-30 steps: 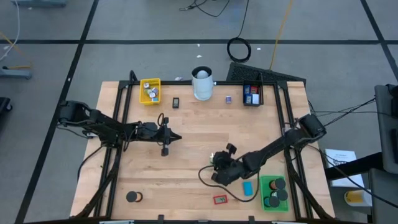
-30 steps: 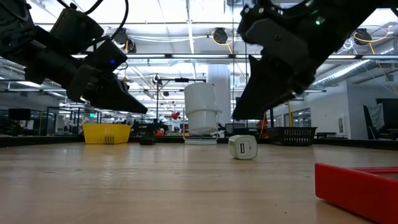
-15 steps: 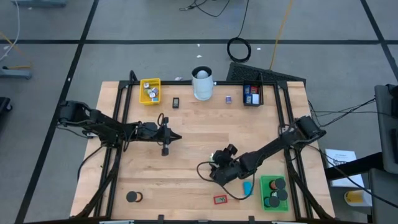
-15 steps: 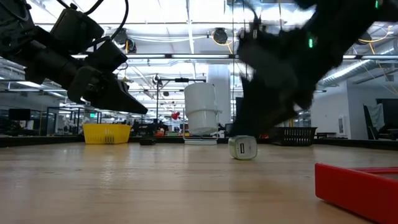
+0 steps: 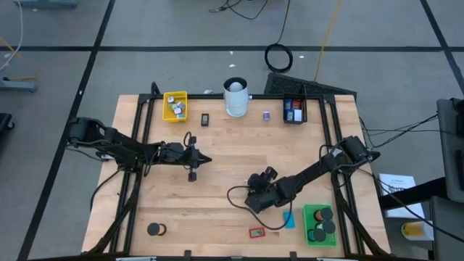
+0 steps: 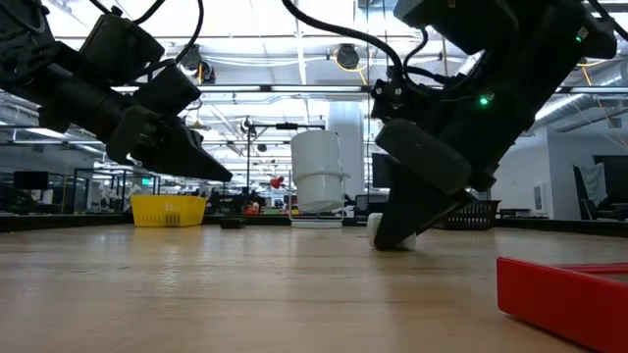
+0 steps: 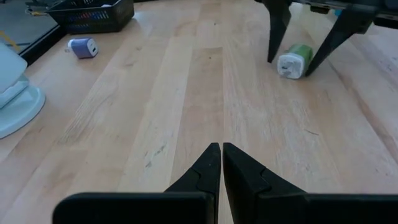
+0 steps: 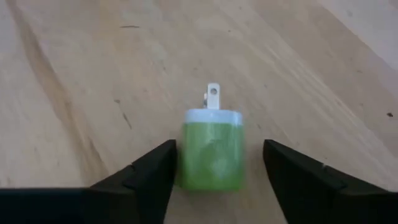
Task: Pick & Place Office items
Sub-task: Put the green charger adapter into the yellow bin
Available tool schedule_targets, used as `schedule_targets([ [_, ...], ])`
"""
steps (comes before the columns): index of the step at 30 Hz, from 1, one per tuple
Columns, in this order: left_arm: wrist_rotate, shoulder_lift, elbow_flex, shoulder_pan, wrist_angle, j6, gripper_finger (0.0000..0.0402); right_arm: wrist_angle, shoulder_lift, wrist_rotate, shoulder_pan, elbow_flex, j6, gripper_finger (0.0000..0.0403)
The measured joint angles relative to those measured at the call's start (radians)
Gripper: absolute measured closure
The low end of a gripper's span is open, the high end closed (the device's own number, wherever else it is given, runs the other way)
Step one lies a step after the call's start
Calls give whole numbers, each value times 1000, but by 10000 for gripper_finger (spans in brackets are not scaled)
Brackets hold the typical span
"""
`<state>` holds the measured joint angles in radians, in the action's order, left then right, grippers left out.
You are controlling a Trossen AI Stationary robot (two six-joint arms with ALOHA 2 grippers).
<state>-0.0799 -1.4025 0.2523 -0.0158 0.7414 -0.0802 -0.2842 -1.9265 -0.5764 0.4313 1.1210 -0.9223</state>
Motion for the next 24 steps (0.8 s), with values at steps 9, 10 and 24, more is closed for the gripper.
schedule_targets([
  [9, 67, 0, 0, 0, -52, 44, 376, 10, 0, -4, 9, 0, 178, 275],
  [10, 95, 0, 0, 0, -59, 44, 376, 11, 0, -6, 8, 0, 198, 276],
  [24, 178, -1, 59, -54, -31, 210, 331, 263, 0, -54, -110, -2, 753, 273],
])
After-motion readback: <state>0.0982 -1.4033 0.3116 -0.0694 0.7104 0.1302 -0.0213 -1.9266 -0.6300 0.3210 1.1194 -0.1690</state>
